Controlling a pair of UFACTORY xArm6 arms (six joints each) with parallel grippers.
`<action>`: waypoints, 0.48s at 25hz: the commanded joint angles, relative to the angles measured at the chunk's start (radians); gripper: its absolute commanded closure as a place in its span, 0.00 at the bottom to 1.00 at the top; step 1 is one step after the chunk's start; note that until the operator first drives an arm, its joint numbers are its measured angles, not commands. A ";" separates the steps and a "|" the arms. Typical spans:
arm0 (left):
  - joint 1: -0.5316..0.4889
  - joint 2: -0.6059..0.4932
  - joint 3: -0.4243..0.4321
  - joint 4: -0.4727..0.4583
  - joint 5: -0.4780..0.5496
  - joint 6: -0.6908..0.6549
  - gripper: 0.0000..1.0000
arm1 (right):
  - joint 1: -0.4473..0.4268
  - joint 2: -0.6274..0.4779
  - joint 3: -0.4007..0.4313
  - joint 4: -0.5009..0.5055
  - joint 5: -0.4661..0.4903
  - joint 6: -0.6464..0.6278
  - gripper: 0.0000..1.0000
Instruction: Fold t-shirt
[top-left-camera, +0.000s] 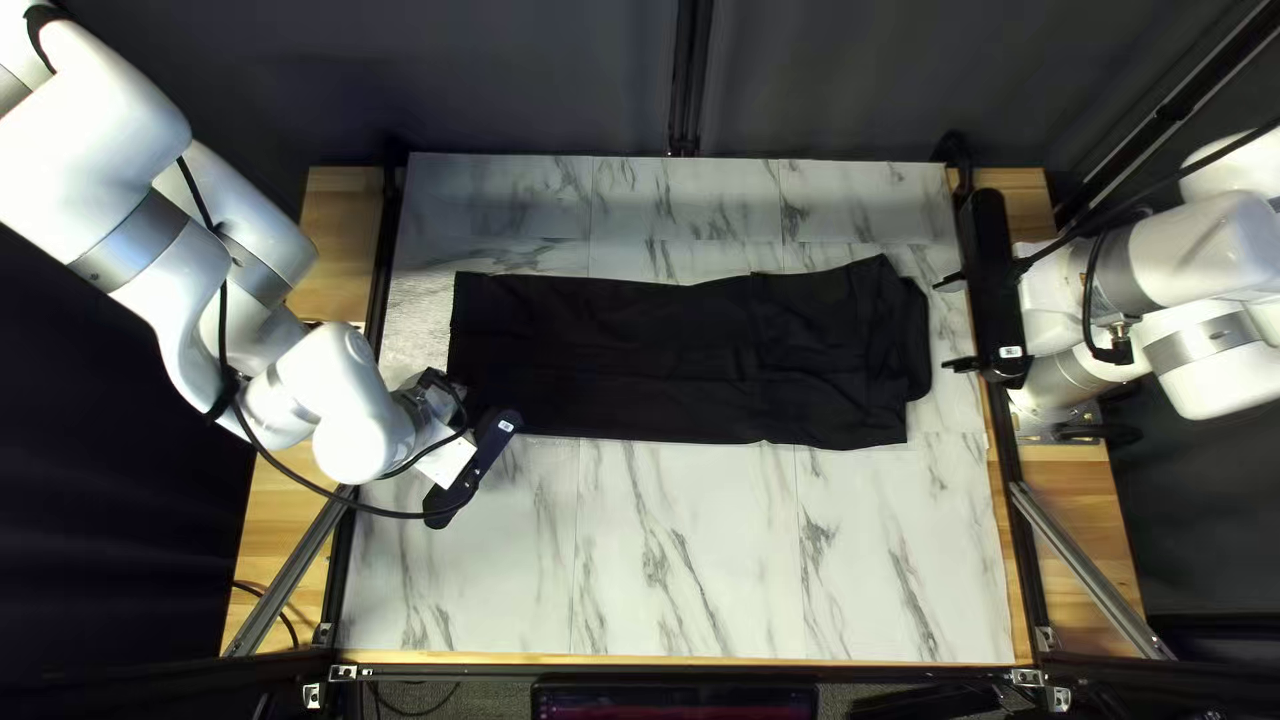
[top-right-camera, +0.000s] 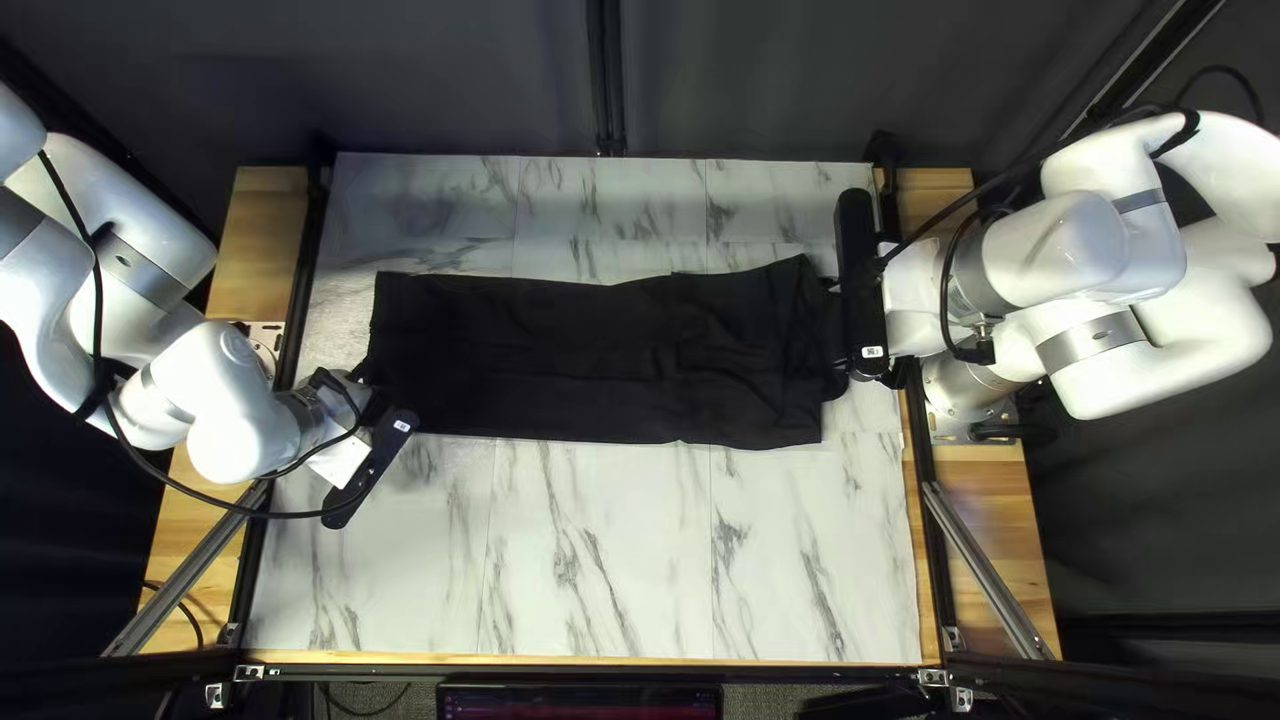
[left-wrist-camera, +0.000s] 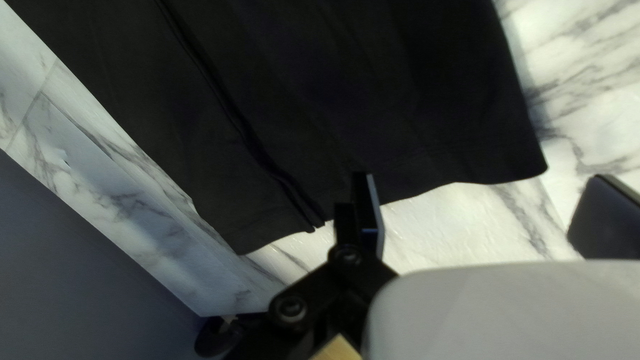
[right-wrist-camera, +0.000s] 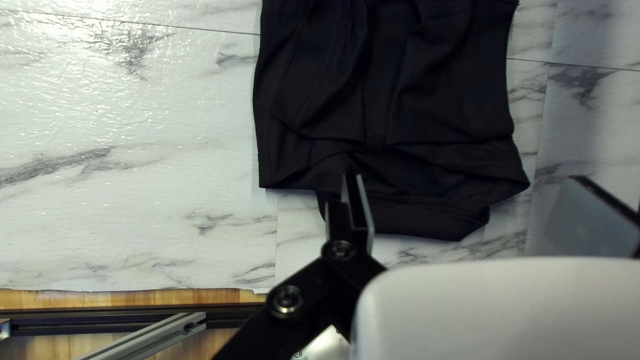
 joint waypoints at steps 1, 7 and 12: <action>-0.014 0.065 -0.027 0.022 -0.018 -0.060 0.00 | 0.000 0.000 0.000 0.000 0.000 0.000 0.00; -0.018 0.109 -0.060 0.020 -0.006 -0.121 0.00 | 0.000 0.000 0.000 0.000 0.000 0.000 0.00; 0.014 0.134 -0.065 0.012 -0.015 -0.121 0.00 | 0.000 0.000 0.000 0.000 0.000 0.000 0.00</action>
